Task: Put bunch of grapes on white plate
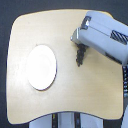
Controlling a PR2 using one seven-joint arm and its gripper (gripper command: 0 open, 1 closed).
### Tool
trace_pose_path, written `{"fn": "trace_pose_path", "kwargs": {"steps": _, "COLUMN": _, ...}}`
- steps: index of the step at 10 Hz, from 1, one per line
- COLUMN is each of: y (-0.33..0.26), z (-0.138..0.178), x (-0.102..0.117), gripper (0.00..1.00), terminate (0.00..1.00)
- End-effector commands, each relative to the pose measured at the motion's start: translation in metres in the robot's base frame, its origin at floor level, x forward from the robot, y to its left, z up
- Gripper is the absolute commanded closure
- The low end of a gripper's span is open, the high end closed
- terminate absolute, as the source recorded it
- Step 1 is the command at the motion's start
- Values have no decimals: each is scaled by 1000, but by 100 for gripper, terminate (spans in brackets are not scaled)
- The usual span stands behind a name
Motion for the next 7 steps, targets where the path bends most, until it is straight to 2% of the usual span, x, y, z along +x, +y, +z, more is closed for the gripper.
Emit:
{"fn": "trace_pose_path", "kwargs": {"steps": 1, "y": 15, "z": 3, "x": -5, "gripper": 100, "terminate": 0}}
{"fn": "trace_pose_path", "kwargs": {"steps": 7, "y": 11, "z": 8, "x": 2, "gripper": 100, "terminate": 0}}
